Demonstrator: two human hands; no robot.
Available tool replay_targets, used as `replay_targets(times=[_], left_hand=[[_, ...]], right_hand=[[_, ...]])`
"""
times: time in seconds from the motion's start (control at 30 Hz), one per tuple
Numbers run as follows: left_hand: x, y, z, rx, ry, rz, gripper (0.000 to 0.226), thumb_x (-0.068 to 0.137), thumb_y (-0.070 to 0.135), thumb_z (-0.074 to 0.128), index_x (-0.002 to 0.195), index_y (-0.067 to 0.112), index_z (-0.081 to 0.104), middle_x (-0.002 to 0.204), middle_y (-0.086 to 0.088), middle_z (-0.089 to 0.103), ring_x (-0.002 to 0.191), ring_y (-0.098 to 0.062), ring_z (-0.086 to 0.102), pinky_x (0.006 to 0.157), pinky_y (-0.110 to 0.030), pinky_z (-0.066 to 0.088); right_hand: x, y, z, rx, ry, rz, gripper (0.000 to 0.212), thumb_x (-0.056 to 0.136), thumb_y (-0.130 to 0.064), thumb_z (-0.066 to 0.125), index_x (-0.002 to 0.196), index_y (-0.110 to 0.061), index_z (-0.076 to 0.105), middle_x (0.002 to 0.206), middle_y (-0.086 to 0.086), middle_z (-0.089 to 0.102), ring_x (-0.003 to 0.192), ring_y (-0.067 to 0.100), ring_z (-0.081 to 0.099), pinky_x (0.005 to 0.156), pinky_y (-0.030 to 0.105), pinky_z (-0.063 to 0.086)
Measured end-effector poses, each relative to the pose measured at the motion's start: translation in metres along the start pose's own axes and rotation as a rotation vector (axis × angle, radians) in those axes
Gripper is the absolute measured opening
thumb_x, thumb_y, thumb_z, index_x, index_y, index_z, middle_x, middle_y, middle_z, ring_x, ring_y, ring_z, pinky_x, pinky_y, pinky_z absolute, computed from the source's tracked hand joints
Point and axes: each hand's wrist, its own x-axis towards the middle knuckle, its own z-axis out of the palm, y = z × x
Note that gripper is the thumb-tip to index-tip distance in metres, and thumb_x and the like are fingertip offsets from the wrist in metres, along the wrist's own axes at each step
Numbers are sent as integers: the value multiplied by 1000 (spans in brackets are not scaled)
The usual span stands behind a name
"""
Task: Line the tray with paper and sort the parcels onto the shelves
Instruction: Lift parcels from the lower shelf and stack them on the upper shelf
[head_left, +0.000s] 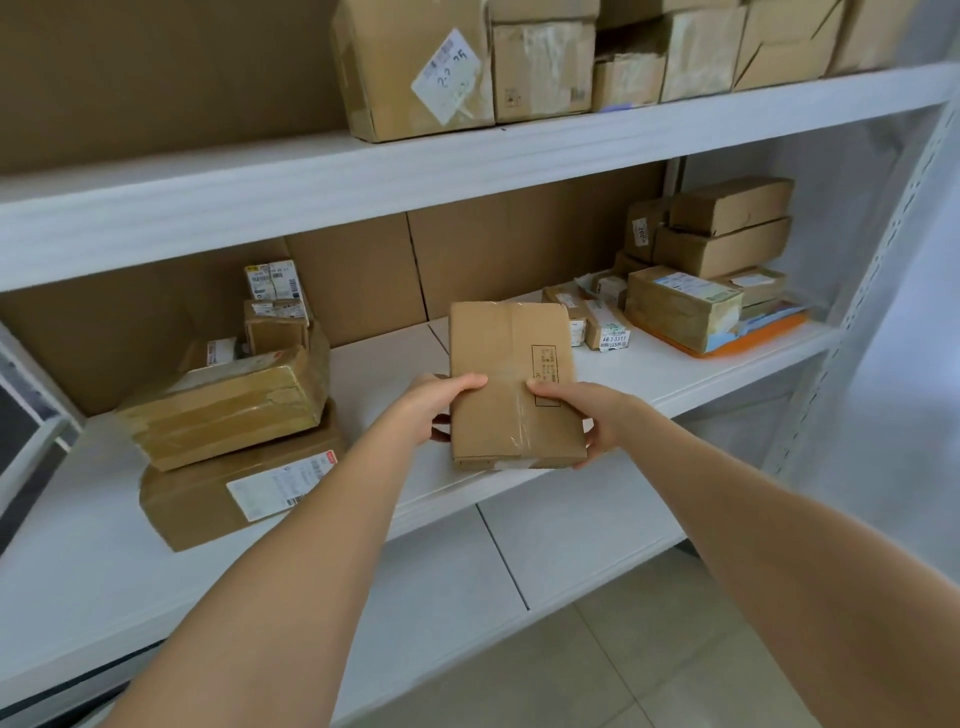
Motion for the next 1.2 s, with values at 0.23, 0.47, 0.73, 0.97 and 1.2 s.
replay_targets(times=[0.23, 0.47, 0.73, 0.97, 1.2], left_hand=[[-37, -5, 13, 6, -47, 54, 64, 70, 31, 83, 123, 15, 50, 120, -2, 60, 112, -21, 55, 98, -51, 46], [-63, 3, 5, -67, -133, 111, 76, 74, 9, 79, 139, 16, 40, 119, -7, 58, 105, -28, 57, 85, -48, 51], [-100, 28, -23, 57, -160, 162, 48, 79, 3, 74, 121, 7, 51, 124, -14, 58, 112, -36, 56, 94, -56, 48], [-130, 33, -39, 118, -125, 192, 67, 75, 17, 79, 134, 14, 46, 127, -9, 57, 118, -30, 52, 100, -53, 42], [-150, 41, -50, -4, -112, 302, 87, 75, 8, 77, 147, 20, 29, 135, -5, 52, 123, -27, 49, 103, -58, 38]], right_hand=[[-27, 14, -14, 70, -48, -81, 59, 75, -47, 79, 123, -28, 50, 127, 5, 55, 117, 32, 52, 94, 59, 48], [-48, 4, -19, 64, -36, -177, 71, 77, -25, 82, 136, -28, 44, 130, 4, 54, 122, 31, 49, 102, 66, 39], [-73, -18, -16, 17, -64, -246, 78, 75, 0, 79, 138, -27, 42, 121, 4, 58, 117, 29, 49, 106, 67, 33], [-102, -30, -11, 26, -86, -291, 85, 73, -36, 82, 141, -29, 32, 138, 4, 43, 133, 37, 39, 107, 68, 30], [-127, -37, -10, 54, -171, -337, 86, 67, -41, 80, 139, -30, 33, 132, 3, 47, 124, 36, 44, 103, 64, 36]])
